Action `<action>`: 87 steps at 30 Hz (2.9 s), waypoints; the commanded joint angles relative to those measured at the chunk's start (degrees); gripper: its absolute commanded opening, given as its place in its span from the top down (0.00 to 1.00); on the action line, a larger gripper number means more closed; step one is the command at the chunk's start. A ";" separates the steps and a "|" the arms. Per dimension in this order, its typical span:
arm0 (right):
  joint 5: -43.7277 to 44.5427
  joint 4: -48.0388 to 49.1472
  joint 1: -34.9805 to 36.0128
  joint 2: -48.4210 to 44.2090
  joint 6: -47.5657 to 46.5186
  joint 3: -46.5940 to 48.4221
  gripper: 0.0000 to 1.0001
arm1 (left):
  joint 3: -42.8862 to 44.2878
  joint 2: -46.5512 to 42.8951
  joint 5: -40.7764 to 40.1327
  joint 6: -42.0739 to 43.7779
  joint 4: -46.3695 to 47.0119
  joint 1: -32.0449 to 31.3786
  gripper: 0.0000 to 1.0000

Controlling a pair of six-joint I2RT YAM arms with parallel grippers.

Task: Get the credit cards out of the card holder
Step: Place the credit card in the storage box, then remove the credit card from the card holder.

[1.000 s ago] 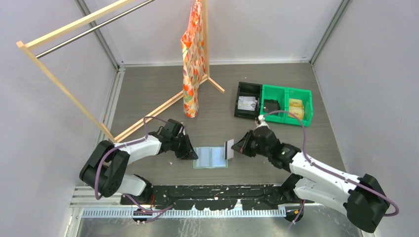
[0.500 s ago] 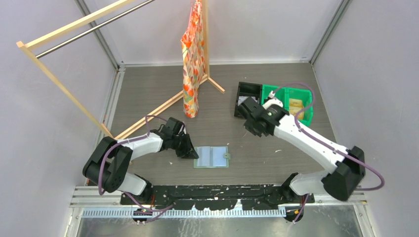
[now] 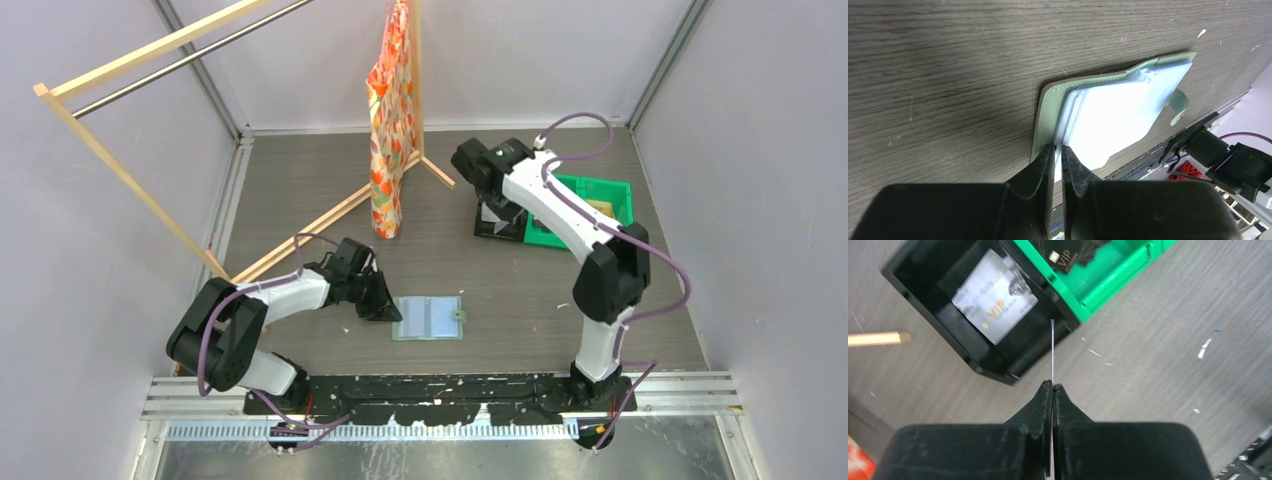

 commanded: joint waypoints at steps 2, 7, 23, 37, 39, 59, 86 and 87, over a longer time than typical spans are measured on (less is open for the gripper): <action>1.68 -11.64 -4.15 11.64 7.15 18.54 0.99 | -1.10 -0.64 -4.39 1.28 -0.25 0.03 0.88; -0.73 -14.70 -6.60 19.79 10.75 27.70 0.99 | -1.67 -1.49 -4.15 0.98 -0.55 0.03 0.88; -11.73 -10.84 -11.50 28.27 17.96 26.60 1.00 | -1.54 -4.41 -5.46 1.36 -4.05 0.03 0.88; -14.47 -8.88 -12.57 33.29 22.09 27.79 0.99 | -2.02 -9.30 -7.83 1.61 -8.43 0.04 0.88; -15.27 -5.88 -12.93 33.15 21.11 26.24 1.00 | -2.20 -10.11 -8.34 1.59 -8.98 0.03 0.88; -12.87 8.39 -15.75 26.84 9.53 24.21 0.67 | -3.98 -15.41 -9.21 0.58 -11.34 0.03 0.87; -18.34 52.58 12.59 -16.82 -48.97 -28.17 0.58 | -1.20 -25.73 -15.87 4.61 -17.96 0.03 0.83; -18.28 52.21 13.38 -18.09 -48.82 -29.71 0.58 | -1.21 -26.11 -15.81 4.70 -18.07 0.03 0.83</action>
